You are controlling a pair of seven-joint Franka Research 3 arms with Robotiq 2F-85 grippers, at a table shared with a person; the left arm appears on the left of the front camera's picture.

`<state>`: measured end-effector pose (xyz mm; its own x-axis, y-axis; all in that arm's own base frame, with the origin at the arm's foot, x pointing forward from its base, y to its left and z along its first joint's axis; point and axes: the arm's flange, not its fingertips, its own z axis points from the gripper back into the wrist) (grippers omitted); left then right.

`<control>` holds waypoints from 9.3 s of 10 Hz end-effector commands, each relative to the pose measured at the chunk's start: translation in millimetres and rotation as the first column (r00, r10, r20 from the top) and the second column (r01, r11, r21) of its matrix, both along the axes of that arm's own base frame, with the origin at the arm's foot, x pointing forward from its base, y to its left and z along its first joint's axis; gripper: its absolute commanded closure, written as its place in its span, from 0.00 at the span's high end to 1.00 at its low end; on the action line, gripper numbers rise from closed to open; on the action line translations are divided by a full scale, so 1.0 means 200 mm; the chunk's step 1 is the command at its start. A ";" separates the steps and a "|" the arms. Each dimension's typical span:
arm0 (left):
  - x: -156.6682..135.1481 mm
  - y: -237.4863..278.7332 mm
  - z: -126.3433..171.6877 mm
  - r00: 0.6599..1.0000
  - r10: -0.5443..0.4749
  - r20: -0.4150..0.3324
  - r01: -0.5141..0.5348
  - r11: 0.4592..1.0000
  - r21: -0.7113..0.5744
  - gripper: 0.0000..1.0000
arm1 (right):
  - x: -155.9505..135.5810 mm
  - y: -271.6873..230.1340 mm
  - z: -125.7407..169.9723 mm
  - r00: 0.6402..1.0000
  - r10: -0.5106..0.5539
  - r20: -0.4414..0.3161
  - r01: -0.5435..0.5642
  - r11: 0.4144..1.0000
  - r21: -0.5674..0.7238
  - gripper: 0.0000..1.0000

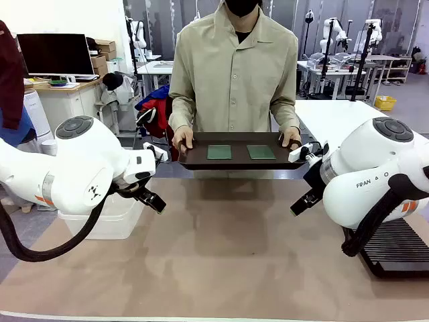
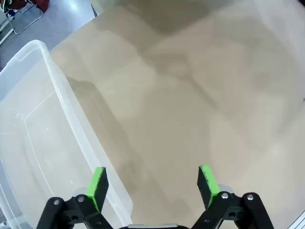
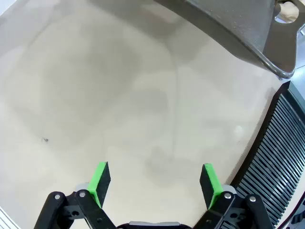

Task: Sort PCBs into racks and boxes based on the side picked up.
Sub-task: Pick up the Blank PCB handed by the Human.

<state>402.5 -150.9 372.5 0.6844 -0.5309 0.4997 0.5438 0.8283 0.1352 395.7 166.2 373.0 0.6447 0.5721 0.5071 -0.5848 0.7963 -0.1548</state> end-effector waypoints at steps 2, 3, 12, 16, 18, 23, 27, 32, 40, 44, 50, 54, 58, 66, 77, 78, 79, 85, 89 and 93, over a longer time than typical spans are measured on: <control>0.00 0.00 0.00 1.000 0.000 0.000 0.000 1.000 0.000 1.00 | 0.00 0.00 0.00 1.000 0.000 0.000 0.000 1.000 0.000 1.00; 0.00 0.00 0.00 1.000 0.000 0.000 0.000 1.000 0.000 1.00 | 0.00 0.00 0.00 1.000 0.000 0.000 0.000 1.000 0.000 1.00; 0.00 0.00 0.00 1.000 0.000 0.000 0.000 1.000 0.000 1.00 | 0.00 0.00 0.00 1.000 0.000 0.000 0.000 1.000 0.000 1.00; 0.00 0.00 0.00 1.000 0.000 0.000 0.000 1.000 0.000 1.00 | 0.00 0.00 0.00 1.000 0.000 0.000 0.000 1.000 0.000 1.00; -0.01 0.12 0.09 0.987 -0.134 -0.094 0.133 0.991 -0.019 1.00 | -0.07 0.04 -0.03 0.999 0.009 -0.046 -0.007 0.999 0.036 1.00; -0.17 0.11 0.36 0.907 -0.385 -0.172 0.378 0.923 -0.072 1.00 | -0.15 0.01 0.35 0.969 0.110 -0.221 -0.100 0.993 0.057 1.00; -0.30 0.13 0.61 0.889 -0.457 -0.030 0.457 0.889 -0.024 1.00 | -0.17 -0.13 0.72 0.935 0.276 -0.225 -0.250 0.959 0.135 1.00; -0.30 0.17 0.72 0.898 -0.425 0.117 0.436 0.895 -0.096 1.00 | -0.12 -0.24 0.88 0.935 0.354 0.024 -0.352 0.915 0.196 1.00; -0.23 0.20 0.91 0.804 -0.595 0.014 0.573 0.767 -0.289 1.00 | -0.02 -0.33 1.12 0.880 0.469 0.071 -0.471 0.847 0.248 1.00; -0.25 0.19 1.04 0.782 -0.617 0.087 0.621 0.758 -0.199 1.00 | 0.05 -0.40 1.31 0.878 0.457 0.142 -0.479 0.841 0.252 1.00; -0.27 0.14 1.07 0.840 -0.514 0.176 0.532 0.842 -0.082 1.00 | 0.11 -0.43 1.38 0.903 0.400 0.158 -0.428 0.868 0.253 1.00; -0.25 0.14 1.11 0.827 -0.535 0.175 0.555 0.827 -0.090 1.00 | 0.10 -0.43 1.38 0.905 0.397 0.151 -0.423 0.875 0.235 1.00; -0.25 0.14 1.11 0.827 -0.535 0.175 0.555 0.827 -0.090 1.00 | 0.10 -0.43 1.38 0.905 0.397 0.151 -0.423 0.875 0.235 1.00; -0.25 0.14 1.11 0.827 -0.535 0.175 0.555 0.827 -0.090 1.00 | 0.08 -0.60 1.31 0.918 0.370 0.144 -0.397 0.869 0.295 1.00; -0.25 0.14 1.11 0.827 -0.535 0.175 0.555 0.827 -0.090 1.00 | 0.08 -0.57 1.34 0.925 0.350 0.149 -0.379 0.882 0.279 1.00; -0.25 0.14 1.11 0.827 -0.535 0.175 0.555 0.827 -0.090 1.00 | 0.08 -0.57 1.34 0.925 0.350 0.149 -0.379 0.882 0.279 1.00; -0.25 0.14 1.11 0.827 -0.535 0.175 0.555 0.827 -0.090 1.00 | 0.08 -0.57 1.34 0.925 0.350 0.149 -0.379 0.882 0.279 1.00; -0.25 0.14 1.11 0.827 -0.535 0.175 0.555 0.827 -0.090 1.00 | 0.08 -0.57 1.34 0.925 0.350 0.149 -0.379 0.882 0.279 1.00; -0.25 0.14 1.11 0.827 -0.535 0.175 0.555 0.827 -0.090 1.00 | 0.08 -0.57 1.34 0.925 0.350 0.149 -0.379 0.882 0.279 1.00; -0.25 0.14 1.11 0.827 -0.535 0.175 0.555 0.827 -0.090 1.00 | 0.08 -0.57 1.34 0.925 0.350 0.149 -0.379 0.882 0.279 1.00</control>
